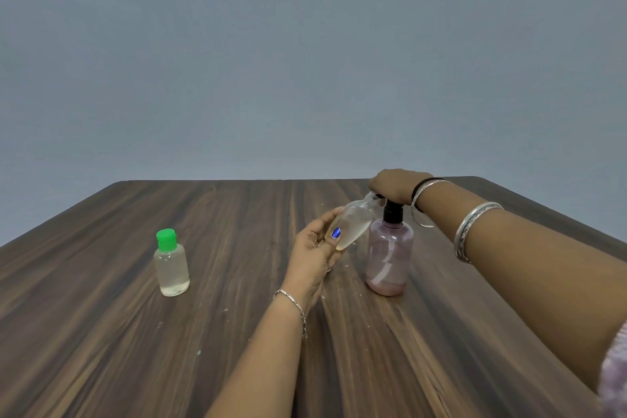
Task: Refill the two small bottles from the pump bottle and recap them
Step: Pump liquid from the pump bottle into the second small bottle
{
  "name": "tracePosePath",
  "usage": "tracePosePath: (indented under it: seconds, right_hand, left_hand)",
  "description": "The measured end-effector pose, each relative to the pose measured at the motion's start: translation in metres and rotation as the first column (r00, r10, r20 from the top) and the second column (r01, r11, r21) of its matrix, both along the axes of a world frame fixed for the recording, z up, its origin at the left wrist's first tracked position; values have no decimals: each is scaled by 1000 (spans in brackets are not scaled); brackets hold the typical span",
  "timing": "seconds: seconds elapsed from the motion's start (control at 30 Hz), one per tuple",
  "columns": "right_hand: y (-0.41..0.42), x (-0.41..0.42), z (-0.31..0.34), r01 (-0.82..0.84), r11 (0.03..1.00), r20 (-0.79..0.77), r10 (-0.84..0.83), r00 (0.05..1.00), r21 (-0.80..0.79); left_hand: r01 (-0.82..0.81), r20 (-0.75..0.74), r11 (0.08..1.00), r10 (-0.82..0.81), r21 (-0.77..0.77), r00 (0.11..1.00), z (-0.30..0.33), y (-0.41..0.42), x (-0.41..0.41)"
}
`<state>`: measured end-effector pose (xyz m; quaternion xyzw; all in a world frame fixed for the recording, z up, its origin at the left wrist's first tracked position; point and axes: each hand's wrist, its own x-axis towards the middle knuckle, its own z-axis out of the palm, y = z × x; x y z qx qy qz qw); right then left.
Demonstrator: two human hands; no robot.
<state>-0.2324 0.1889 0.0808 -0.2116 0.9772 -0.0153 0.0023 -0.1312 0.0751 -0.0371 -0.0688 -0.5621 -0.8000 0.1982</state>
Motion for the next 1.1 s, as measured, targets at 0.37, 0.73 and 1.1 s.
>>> tracePosePath:
  seconds: [0.37,0.73,1.1]
  right_hand:
    - [6,-8,9,-32,997,-46,29,999,-75]
    - [0,-7,-2,32,997,16,-30,999,-68]
    - [6,-13,8,4,999,-57,-7,998,-47]
  left_hand:
    - [18,-9,1000,-18,4,1000,1,-1,-2]
    - [2,14,1000,-2,-2,1000,0,-1,-1]
    - [12,-2,1000,-12,0,1000,1,-2,-1]
